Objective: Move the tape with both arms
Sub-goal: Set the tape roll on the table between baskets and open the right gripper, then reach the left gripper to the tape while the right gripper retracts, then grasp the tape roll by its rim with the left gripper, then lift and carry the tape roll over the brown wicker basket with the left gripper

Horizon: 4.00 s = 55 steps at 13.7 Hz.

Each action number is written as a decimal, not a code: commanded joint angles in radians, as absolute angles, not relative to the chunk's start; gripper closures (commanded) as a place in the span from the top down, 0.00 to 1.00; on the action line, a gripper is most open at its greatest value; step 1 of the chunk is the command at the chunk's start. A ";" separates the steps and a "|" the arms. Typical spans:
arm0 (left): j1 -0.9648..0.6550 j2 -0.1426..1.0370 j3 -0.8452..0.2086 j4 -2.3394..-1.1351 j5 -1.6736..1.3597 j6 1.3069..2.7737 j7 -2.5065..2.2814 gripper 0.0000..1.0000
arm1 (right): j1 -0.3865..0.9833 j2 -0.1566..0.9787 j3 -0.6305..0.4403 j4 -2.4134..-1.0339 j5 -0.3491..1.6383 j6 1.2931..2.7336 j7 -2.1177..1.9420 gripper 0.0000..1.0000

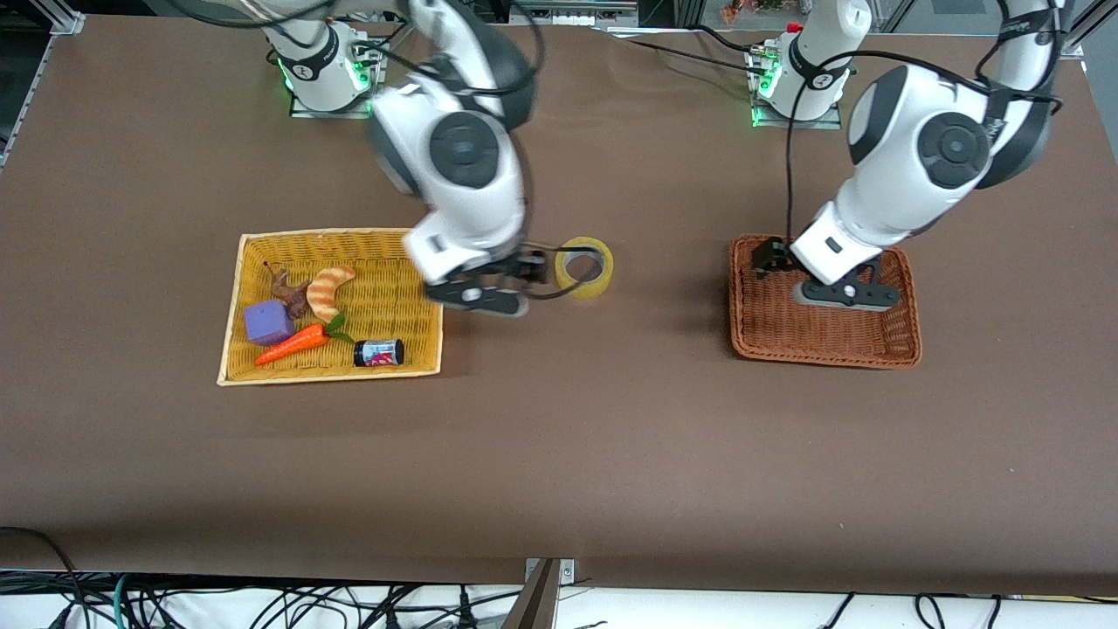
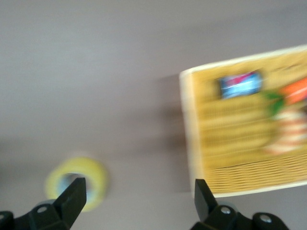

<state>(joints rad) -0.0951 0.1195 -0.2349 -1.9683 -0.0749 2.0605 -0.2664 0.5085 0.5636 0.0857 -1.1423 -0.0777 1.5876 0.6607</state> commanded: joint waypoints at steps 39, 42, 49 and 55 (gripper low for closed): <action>-0.413 0.502 -0.290 -1.973 -0.020 2.464 -0.787 0.00 | -0.008 0.098 -0.067 -1.502 -0.002 1.560 -0.040 1.00; -0.300 0.376 -0.291 -1.974 -0.024 2.317 -0.705 0.00 | -0.008 0.098 -0.067 -1.503 -0.002 1.559 -0.040 1.00; -0.023 0.176 -0.244 -2.080 -0.031 2.141 -0.136 0.00 | -0.008 0.098 -0.067 -1.503 -0.002 1.559 -0.037 1.00; -0.002 0.195 -0.087 -2.224 -0.034 2.284 0.143 0.00 | -0.008 0.098 -0.067 -1.502 -0.002 1.562 -0.038 1.00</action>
